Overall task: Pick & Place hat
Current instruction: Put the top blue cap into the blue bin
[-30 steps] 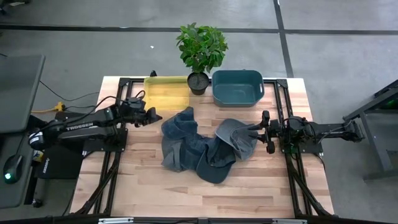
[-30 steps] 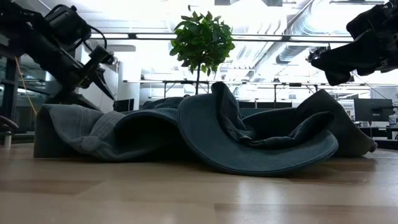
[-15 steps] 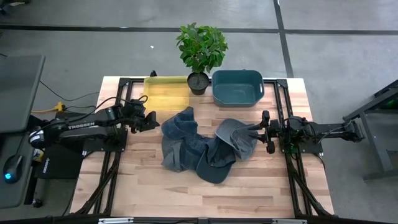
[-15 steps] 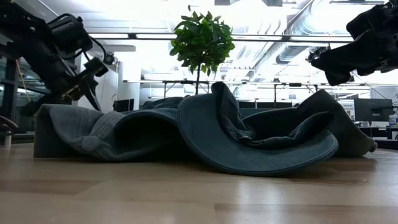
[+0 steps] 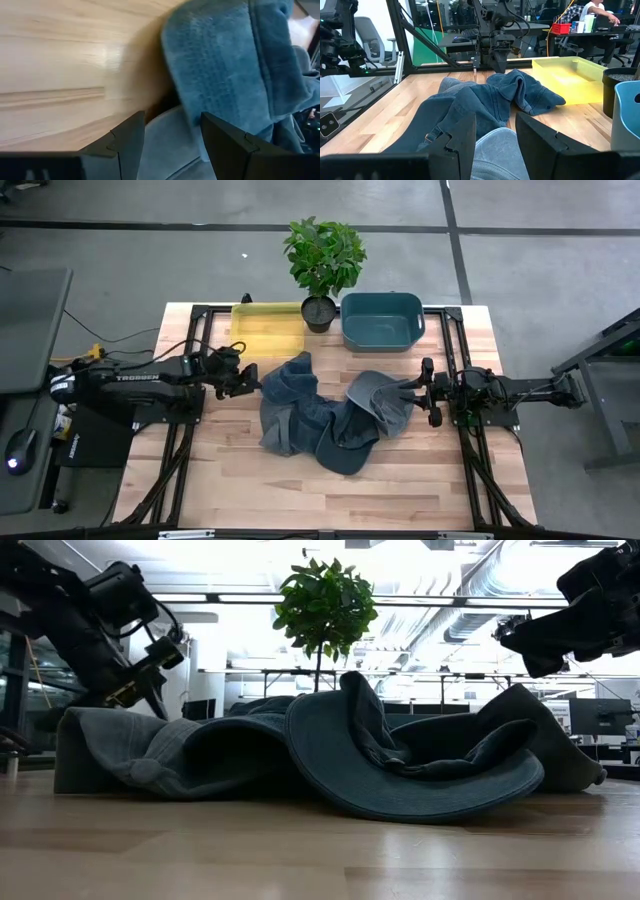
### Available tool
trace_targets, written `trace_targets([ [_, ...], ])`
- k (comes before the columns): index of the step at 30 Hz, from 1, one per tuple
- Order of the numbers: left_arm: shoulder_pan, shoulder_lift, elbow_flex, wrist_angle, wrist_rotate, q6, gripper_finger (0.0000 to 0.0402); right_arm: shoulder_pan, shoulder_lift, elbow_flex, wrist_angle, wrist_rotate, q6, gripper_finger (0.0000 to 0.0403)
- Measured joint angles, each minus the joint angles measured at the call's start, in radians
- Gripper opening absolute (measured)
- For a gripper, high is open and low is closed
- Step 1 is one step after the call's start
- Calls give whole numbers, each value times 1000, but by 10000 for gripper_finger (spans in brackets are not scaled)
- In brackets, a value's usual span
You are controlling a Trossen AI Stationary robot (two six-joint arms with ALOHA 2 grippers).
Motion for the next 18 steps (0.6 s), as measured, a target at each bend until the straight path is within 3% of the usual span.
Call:
trace_targets([
  [7,-47,61,0,119,-94,-74,190,0,0,0,0,0,0,134],
  [18,-46,163,0,328,-80,-92,190,0,0,0,0,0,0,134],
])
